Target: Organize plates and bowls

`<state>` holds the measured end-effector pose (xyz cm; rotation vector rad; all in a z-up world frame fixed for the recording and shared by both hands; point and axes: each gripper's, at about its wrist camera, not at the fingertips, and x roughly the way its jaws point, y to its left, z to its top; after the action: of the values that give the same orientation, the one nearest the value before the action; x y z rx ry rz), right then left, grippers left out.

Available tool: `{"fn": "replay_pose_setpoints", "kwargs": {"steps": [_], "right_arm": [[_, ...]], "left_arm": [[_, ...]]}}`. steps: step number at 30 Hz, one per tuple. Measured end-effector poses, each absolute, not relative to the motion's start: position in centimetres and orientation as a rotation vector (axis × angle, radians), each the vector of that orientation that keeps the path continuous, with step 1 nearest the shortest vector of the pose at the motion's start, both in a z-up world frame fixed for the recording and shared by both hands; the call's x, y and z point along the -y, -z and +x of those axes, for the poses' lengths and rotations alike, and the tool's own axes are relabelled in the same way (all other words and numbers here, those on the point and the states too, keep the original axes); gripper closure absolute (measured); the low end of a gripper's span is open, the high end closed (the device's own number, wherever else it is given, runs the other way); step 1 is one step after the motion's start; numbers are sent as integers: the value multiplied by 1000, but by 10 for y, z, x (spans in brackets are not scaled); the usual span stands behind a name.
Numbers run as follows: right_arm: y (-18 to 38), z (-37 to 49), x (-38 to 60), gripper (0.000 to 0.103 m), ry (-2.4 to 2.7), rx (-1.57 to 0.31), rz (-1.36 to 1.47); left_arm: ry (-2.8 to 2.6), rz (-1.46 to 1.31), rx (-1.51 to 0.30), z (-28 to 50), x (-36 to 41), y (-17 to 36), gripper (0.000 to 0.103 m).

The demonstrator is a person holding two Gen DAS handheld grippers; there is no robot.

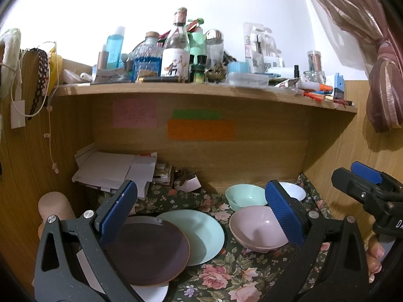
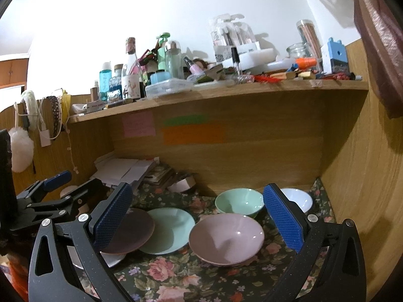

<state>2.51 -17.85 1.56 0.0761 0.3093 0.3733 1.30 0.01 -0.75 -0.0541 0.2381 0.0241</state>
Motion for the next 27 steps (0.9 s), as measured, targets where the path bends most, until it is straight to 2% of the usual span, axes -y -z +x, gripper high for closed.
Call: {"fn": "replay_pose_setpoints", "kwargs": {"steps": [24, 25, 27], "right_arm": [[59, 99, 101, 0, -530, -597, -38], [63, 103, 96, 0, -535, -610, -49], [69, 107, 87, 0, -549, -630, -67]], "left_arm": [[-249, -146, -571, 44, -113, 101, 0], [-255, -154, -588, 44, -119, 106, 1], [-274, -159, -619, 46, -126, 113, 8]]}}
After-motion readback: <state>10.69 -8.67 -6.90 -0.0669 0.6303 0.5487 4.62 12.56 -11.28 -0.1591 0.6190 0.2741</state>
